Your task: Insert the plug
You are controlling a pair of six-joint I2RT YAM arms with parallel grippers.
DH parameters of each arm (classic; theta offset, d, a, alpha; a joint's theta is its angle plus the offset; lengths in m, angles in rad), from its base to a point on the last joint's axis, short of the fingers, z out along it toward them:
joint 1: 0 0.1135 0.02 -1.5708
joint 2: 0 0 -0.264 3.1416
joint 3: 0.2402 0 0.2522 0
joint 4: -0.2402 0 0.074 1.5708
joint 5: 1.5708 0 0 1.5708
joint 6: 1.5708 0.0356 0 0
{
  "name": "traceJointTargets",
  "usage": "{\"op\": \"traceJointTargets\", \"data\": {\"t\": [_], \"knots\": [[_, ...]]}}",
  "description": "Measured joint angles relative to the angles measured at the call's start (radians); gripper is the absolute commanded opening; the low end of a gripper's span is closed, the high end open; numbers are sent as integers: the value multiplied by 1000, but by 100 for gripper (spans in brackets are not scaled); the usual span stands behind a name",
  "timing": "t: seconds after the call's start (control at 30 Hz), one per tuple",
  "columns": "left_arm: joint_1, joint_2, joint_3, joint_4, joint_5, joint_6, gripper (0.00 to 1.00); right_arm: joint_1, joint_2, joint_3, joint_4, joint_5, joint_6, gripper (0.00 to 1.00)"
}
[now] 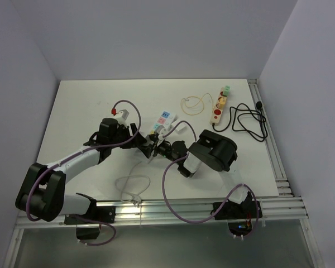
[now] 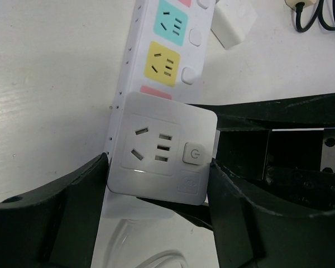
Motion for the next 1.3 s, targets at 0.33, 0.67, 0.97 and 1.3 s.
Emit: {"op": "traceJointTargets", "data": {"t": [0.33, 0.67, 0.97, 1.3], "knots": [[-7, 16, 11, 13, -12, -1, 40, 8, -16, -61, -54, -4, -59, 92], [-7, 24, 16, 21, -19, 0, 37, 8, -109, -157, -85, 0, -21, 97], [-46, 25, 13, 42, -76, 3, 36, 8, -432, -340, -212, 23, 42, 100], [-153, 23, 11, 70, -220, 2, 34, -8, -800, -285, -427, 82, 56, 98]]}}
